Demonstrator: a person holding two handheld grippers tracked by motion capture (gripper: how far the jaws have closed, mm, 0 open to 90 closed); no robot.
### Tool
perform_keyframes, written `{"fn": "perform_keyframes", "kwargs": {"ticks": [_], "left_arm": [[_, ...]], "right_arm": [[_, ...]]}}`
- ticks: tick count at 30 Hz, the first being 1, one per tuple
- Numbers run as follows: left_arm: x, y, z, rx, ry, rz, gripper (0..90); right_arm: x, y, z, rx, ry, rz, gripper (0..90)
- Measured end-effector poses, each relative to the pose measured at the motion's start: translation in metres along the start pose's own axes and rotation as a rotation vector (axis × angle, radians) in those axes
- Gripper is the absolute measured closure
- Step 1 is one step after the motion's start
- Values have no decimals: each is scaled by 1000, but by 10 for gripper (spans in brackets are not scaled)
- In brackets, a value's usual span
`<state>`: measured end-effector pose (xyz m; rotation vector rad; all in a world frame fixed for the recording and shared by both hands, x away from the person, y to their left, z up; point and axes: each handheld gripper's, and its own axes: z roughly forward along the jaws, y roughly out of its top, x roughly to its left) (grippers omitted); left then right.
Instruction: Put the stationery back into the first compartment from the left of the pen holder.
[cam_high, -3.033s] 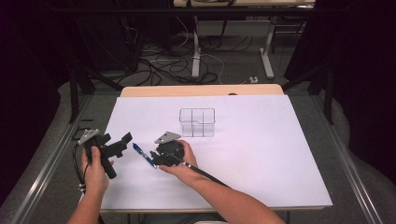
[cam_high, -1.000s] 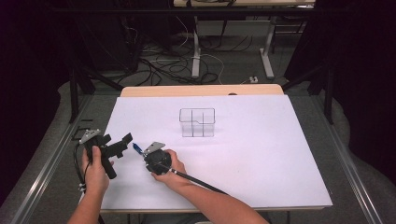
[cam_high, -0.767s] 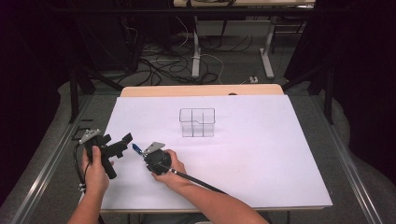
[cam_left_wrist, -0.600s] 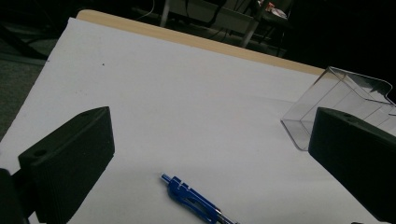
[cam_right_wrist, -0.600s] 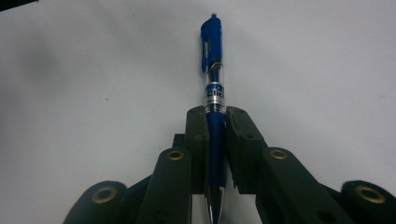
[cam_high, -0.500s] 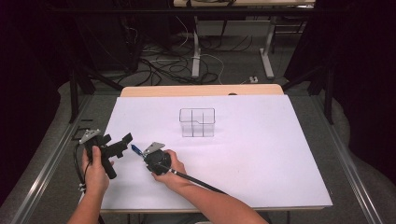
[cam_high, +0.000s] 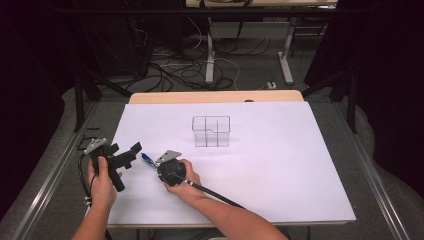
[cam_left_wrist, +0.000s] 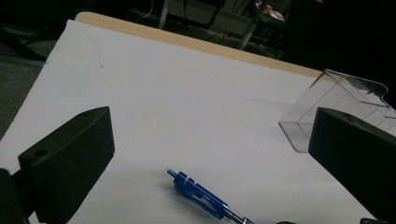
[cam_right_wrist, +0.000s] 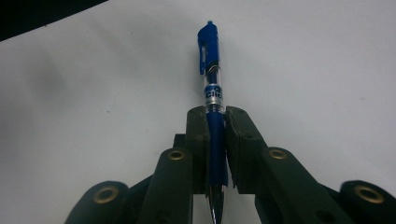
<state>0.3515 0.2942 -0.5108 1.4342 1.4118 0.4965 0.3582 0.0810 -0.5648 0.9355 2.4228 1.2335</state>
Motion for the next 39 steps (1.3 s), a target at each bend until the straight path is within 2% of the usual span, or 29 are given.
{"fn": "perform_keyframes", "kwargs": {"ticks": [9,16,29,32,33,36,37,39], "left_arm": [[-1,2,-1,-16,0,6,2],[-3,2,-1,-14,-2,13,2],[-6,3,-1,-11,-3,35,2],[-8,4,-2,-15,-7,40,1],[-8,4,-2,-17,-7,44,2],[-10,4,-2,-17,-12,40,2],[-10,4,-2,-15,-12,38,2],[-10,5,-2,-22,-13,39,2]], "right_arm": [[-8,1,-14,-25,-8,-13,801],[-21,-1,-28,-28,-6,10,801],[-43,-6,-64,-32,-5,14,801],[-50,-8,-72,-50,-8,22,801],[-52,-8,-75,-37,-3,27,801],[-58,-10,-82,-62,-3,37,801],[-60,-10,-86,-45,-3,35,801],[-64,-12,-91,-51,-3,37,801]]}}
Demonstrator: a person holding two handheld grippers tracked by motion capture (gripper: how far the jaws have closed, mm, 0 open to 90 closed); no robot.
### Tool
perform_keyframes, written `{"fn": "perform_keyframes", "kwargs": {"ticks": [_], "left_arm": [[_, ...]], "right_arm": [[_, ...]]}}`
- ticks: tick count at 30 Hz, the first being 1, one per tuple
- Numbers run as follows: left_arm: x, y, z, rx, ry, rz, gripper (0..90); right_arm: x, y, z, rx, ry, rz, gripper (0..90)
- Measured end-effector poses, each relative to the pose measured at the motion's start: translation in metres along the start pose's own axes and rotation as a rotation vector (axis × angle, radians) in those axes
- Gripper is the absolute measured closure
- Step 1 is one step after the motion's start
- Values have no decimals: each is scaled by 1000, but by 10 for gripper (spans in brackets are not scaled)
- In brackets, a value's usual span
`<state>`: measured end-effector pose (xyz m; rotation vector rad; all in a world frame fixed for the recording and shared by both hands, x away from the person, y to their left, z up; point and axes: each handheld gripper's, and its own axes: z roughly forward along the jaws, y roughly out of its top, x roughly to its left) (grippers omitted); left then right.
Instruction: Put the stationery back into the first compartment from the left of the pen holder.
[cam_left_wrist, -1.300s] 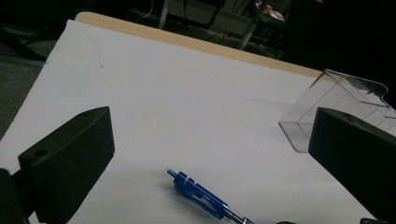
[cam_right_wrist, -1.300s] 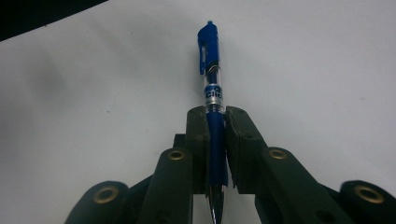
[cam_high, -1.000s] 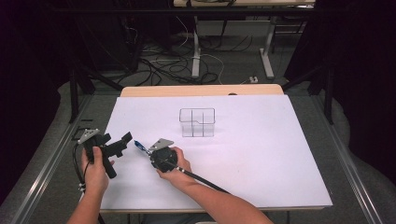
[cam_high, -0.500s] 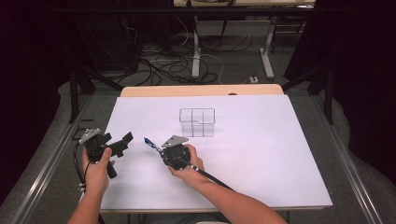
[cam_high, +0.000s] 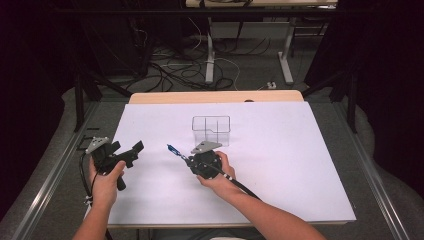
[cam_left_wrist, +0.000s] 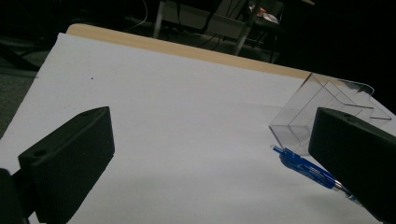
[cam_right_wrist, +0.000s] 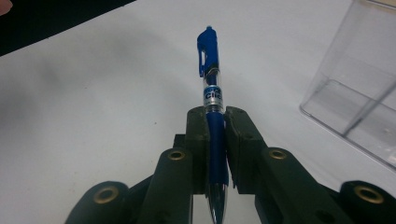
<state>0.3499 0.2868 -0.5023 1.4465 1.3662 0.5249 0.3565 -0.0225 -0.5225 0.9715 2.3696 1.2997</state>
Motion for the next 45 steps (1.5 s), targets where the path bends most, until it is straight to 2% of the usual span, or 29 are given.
{"fn": "perform_keyframes", "kwargs": {"ticks": [2,3,10,14,15,16,22,24,32,33,34,40,43,45], "left_arm": [[-1,0,0,-2,-7,-11,1],[-1,0,0,0,-8,-12,2],[-4,1,1,8,-10,4,2],[-7,1,0,2,-20,4,2],[-7,1,0,-2,-20,13,2],[-7,1,0,-2,-18,26,2],[-8,0,0,-3,-13,25,4],[-8,0,0,-3,-14,19,7],[-11,-1,0,-3,-7,38,65],[-11,-1,0,0,-6,42,67],[-11,-1,0,0,-7,50,69],[-15,-2,0,5,-10,69,99],[-16,-2,0,6,-11,80,107],[-17,-2,1,9,-13,85,108]], "right_arm": [[-4,-1,-6,10,1,2,801],[-6,-1,-7,-4,2,4,801],[-17,-6,-21,-24,1,16,801],[-23,-8,-29,-17,7,21,801],[-24,-8,-32,-1,12,20,801],[-26,-8,-33,-11,13,19,801],[-35,-11,-46,3,22,16,801],[-39,-13,-51,-7,18,24,801],[-54,-20,-71,-10,19,36,801],[-56,-20,-75,15,21,34,801],[-57,-21,-75,-1,18,24,801],[-64,-21,-84,22,29,8,801],[-65,-22,-85,31,34,16,801],[-66,-22,-85,17,33,12,801]]}}
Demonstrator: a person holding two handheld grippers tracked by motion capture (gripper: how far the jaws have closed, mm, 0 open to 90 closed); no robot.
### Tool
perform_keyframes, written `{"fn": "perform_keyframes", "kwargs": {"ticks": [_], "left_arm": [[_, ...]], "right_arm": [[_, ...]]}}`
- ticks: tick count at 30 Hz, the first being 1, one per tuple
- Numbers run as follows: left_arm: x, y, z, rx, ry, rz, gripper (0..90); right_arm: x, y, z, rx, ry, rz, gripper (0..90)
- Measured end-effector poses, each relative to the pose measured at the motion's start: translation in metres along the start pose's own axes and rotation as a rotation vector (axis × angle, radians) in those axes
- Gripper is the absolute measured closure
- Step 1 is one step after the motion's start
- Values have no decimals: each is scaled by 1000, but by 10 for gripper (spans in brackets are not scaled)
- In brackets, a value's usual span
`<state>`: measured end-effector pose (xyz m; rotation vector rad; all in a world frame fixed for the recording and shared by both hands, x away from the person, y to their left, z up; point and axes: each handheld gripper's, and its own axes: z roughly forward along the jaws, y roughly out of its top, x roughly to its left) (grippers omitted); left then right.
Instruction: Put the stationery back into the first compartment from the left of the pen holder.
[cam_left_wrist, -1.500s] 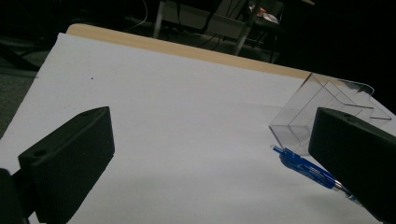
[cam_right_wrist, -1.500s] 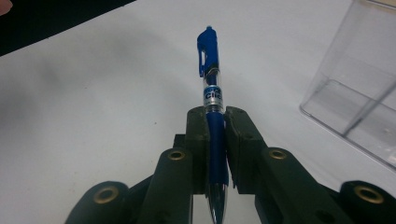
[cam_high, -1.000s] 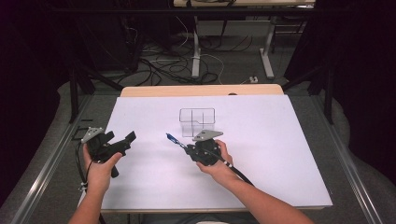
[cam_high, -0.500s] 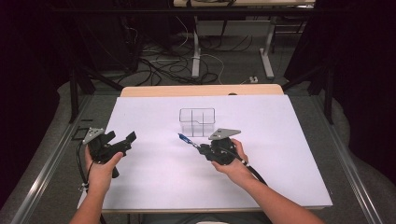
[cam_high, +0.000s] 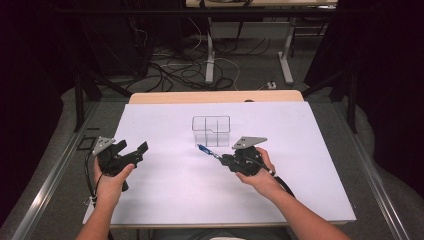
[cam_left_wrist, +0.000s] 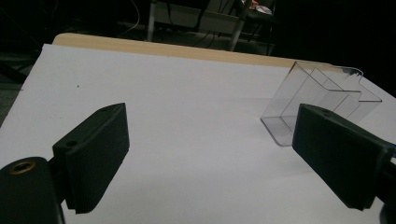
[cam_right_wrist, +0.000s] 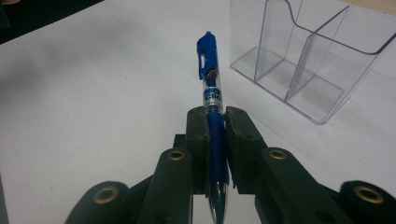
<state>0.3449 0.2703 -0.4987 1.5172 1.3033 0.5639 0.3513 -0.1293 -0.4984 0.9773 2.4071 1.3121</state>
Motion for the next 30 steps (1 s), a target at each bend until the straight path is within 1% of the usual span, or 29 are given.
{"fn": "perform_keyframes", "kwargs": {"ticks": [5,8,9,10,11,12,15,16,20,22,25,28,29,30], "left_arm": [[-5,0,1,6,-5,48,108],[-11,0,2,18,-12,97,111],[-13,0,3,16,-15,104,117],[-16,-1,3,19,-18,121,126],[-18,-1,4,24,-21,138,134],[-20,-1,4,28,-26,157,140],[-28,-2,5,42,-36,217,151],[-30,-2,5,50,-41,246,152],[-42,-4,7,64,-62,342,159],[-48,-5,8,83,-72,393,164],[-58,-7,10,82,-82,457,188],[-68,-9,10,85,-80,542,223],[-72,-9,10,84,-92,554,231],[-75,-9,10,80,-92,587,241]], "right_arm": [[0,1,-2,-1,8,9,801],[-1,2,-2,5,13,7,801],[-1,2,-2,7,16,7,801],[-1,2,-2,8,16,9,802],[-1,2,-1,1,16,10,802],[-1,3,-3,28,19,7,802],[-2,4,-2,24,28,11,802],[-2,4,-2,19,30,11,802],[-2,5,-3,33,43,15,802],[-3,5,-3,35,43,19,802],[-4,6,-3,34,46,17,802],[-4,6,-3,32,49,23,802],[-4,7,-4,53,51,22,802],[-4,6,-4,46,50,24,802]]}}
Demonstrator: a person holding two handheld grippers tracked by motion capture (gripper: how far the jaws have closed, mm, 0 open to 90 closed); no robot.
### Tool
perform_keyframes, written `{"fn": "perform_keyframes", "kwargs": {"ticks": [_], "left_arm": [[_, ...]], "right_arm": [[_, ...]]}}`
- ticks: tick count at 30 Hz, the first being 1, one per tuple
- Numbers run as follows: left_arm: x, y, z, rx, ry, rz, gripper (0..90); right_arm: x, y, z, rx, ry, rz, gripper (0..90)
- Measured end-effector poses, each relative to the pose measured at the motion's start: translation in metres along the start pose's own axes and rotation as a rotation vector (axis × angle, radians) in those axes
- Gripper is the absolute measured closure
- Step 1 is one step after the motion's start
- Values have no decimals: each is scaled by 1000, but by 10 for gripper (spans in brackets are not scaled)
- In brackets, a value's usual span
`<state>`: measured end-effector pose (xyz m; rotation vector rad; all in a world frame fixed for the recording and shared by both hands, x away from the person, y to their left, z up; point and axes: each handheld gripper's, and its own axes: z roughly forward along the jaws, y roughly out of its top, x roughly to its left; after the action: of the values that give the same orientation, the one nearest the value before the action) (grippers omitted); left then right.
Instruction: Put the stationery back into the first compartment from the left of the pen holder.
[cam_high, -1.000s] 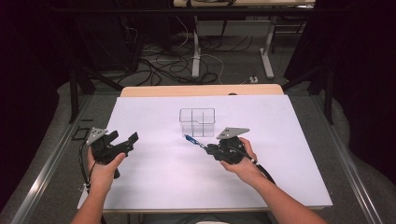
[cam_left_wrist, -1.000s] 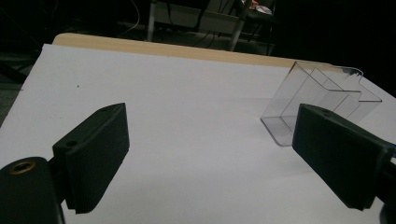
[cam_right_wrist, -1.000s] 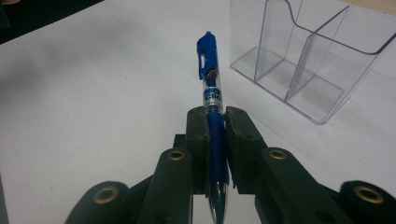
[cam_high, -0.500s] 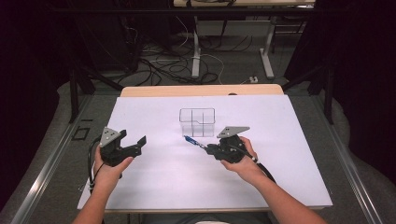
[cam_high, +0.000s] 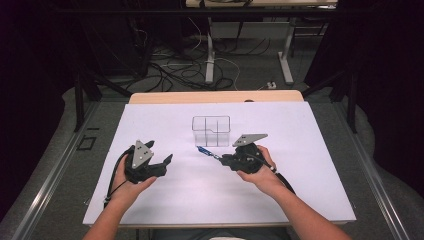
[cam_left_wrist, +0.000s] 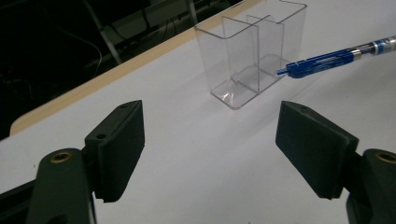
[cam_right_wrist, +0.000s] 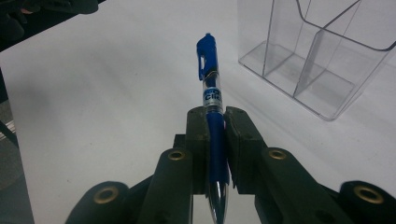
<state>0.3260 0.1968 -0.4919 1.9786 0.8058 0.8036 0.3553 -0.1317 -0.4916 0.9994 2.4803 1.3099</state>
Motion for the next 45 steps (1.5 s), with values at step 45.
{"fn": "perform_keyframes", "kwargs": {"ticks": [45], "left_arm": [[-99,16,23,-16,-75,795,548]], "right_arm": [[11,-2,9,52,67,-9,802]]}}
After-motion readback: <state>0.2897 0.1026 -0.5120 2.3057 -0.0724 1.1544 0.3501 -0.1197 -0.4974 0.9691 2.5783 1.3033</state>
